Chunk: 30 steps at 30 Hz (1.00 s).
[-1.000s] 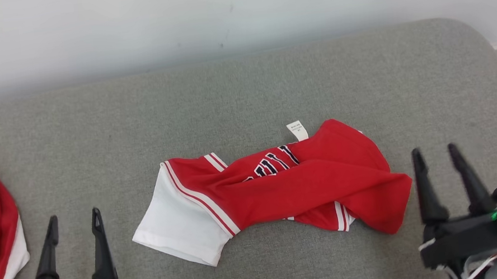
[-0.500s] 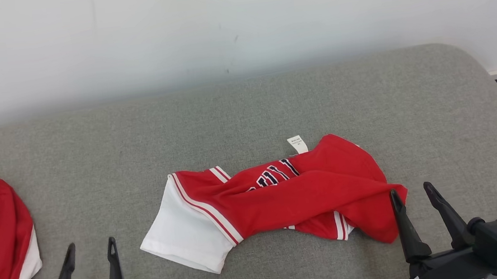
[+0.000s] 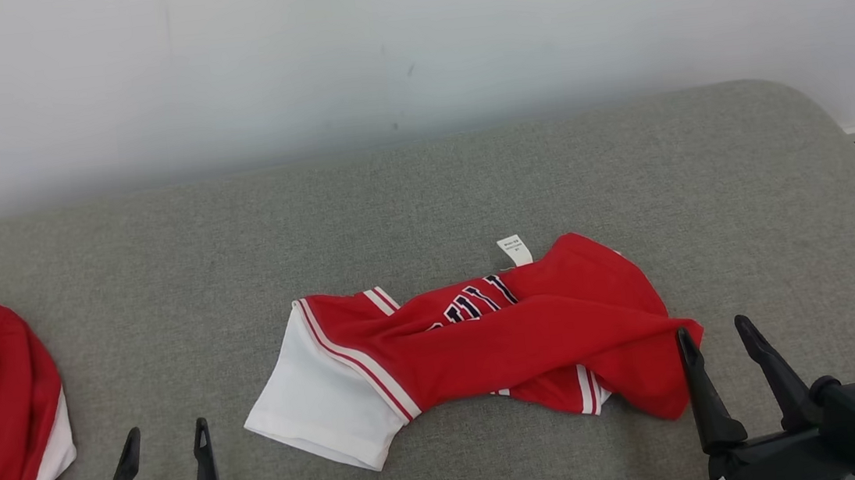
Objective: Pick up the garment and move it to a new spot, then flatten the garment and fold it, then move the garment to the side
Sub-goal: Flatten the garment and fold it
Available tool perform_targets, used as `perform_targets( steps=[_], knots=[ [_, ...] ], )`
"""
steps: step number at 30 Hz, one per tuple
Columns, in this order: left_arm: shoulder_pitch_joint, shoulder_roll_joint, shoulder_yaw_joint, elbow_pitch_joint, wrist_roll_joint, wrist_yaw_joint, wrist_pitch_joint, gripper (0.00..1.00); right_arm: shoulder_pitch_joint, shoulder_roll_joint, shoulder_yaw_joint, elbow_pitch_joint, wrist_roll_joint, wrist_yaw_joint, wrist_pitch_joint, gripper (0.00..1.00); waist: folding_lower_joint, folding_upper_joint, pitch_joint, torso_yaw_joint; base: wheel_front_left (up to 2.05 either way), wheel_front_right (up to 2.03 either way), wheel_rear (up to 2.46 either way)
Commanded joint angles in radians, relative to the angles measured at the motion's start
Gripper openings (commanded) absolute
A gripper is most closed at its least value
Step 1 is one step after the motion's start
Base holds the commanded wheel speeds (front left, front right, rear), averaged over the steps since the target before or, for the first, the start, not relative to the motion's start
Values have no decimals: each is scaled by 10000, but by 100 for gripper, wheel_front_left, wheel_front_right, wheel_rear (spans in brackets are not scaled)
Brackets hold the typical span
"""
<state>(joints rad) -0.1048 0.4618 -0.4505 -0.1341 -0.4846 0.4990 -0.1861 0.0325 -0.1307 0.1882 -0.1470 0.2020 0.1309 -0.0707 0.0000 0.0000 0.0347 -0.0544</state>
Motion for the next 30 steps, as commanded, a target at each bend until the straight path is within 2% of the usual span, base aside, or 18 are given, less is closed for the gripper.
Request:
perform_targets(
  steps=[1, 6, 12, 19, 23, 28, 30],
  knots=[
    [-75, 49, 15, 42, -3, -15, -33, 100, -8, 0, -6, -29, -45, -3, -13, 100, 0, 0, 14, -3, 0, 0, 0],
    [-555, 103, -222, 46, 129, -318, 147, 100, -146, 21, 3, -65, 13, -3, -28, 100, 0, 0, 233, -43, 0, 0, 0],
    [-1347, 31, -806, 879, -341, -1229, 1166, 100, -243, -36, 205, 37, 106, -3, -21, 100, 0, 0, 687, -371, 0, 0, 0],
    [-1861, -102, -963, 2132, -998, -1877, 2007, 100, -298, -123, 479, 342, 284, -3, -128, 100, 0, 0, 1222, -868, 0, 0, 0],
    [-2098, -136, -880, 2794, -1259, -2059, 2161, 100, -348, -144, 608, 498, 369, -3, -235, 100, 0, 0, 1499, -1062, 0, 0, 0],
    [-2290, -223, -746, 3251, -1463, -2064, 2281, 100, -262, -127, 673, 644, 445, -3, -298, 100, 0, 0, 1739, -1143, 0, 0, 0],
    [-2292, -251, -733, 3348, -1490, -2032, 2240, 69, -185, -142, 644, 684, 457, -3, -296, 100, 0, 0, 1819, -1138, 0, 0, 0]
  ],
)
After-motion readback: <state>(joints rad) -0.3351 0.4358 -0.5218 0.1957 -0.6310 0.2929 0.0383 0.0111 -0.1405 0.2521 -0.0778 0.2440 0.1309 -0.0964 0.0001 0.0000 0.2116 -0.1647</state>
